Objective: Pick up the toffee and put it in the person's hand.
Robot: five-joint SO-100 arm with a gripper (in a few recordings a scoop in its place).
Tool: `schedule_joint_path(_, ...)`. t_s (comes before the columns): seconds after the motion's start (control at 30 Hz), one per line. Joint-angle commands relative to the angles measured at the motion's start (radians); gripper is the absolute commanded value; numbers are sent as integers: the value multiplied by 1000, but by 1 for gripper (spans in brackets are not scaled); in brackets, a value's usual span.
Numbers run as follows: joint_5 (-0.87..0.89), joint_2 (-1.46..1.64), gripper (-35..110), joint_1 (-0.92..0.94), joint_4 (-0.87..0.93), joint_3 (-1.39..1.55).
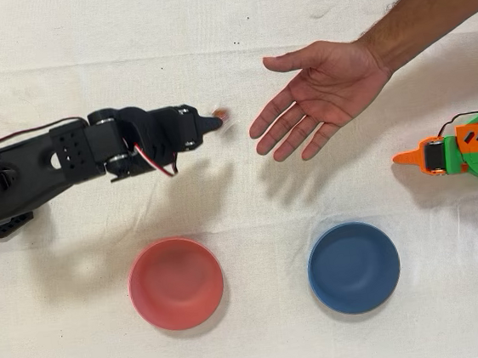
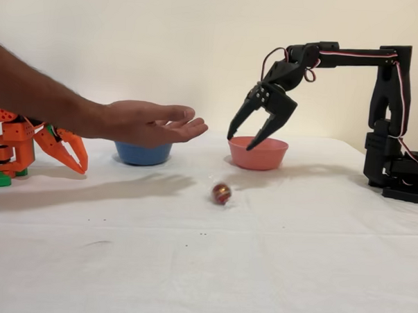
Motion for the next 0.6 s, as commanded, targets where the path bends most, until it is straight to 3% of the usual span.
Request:
schedule_joint_path(0.0,-5,78,18,12,8,-94)
schedule_joint_path(0.33,0,17,18,-32,-49,28)
schedule_joint_path(0.57,17,-153,19,-87,-54,-86)
